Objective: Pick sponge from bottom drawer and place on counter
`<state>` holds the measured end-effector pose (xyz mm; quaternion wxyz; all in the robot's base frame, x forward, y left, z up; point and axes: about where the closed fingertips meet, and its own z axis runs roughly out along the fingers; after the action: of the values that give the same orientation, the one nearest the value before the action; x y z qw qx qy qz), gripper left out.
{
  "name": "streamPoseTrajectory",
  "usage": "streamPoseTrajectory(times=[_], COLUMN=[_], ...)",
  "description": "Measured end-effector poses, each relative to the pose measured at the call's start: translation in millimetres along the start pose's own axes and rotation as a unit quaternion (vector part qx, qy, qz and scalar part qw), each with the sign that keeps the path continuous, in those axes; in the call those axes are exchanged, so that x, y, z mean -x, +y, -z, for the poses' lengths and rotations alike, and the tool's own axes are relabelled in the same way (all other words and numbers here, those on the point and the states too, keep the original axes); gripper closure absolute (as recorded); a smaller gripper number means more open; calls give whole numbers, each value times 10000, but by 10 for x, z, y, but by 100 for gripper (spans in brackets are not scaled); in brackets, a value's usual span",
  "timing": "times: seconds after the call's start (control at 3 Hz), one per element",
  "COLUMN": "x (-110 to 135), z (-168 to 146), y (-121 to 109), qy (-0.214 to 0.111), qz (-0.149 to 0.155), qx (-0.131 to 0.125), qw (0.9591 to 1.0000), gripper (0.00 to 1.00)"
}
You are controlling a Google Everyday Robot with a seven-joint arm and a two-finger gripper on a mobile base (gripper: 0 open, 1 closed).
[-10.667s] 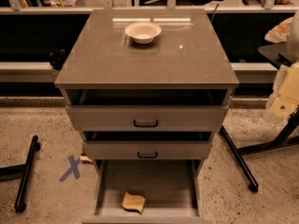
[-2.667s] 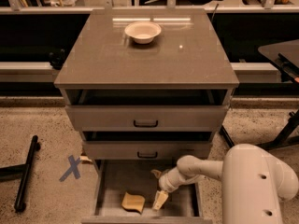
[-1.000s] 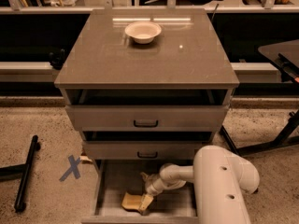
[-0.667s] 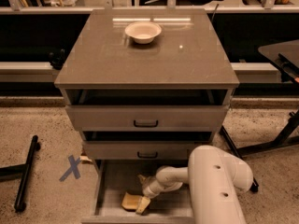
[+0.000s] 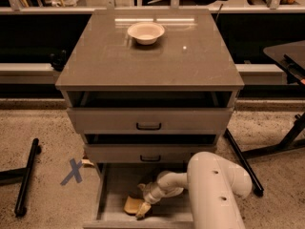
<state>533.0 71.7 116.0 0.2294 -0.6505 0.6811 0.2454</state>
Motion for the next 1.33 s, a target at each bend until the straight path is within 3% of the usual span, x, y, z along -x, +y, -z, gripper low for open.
streamPoseTrajectory(times=[0.67, 1.0, 1.33], x=[-66, 9, -57], z=[14, 401, 899], y=[-37, -31, 10], qy=[-21, -304, -611], qz=[-59, 51, 100], qx=[-88, -249, -389], qw=[9999, 9992, 9973], gripper=[64, 95, 100])
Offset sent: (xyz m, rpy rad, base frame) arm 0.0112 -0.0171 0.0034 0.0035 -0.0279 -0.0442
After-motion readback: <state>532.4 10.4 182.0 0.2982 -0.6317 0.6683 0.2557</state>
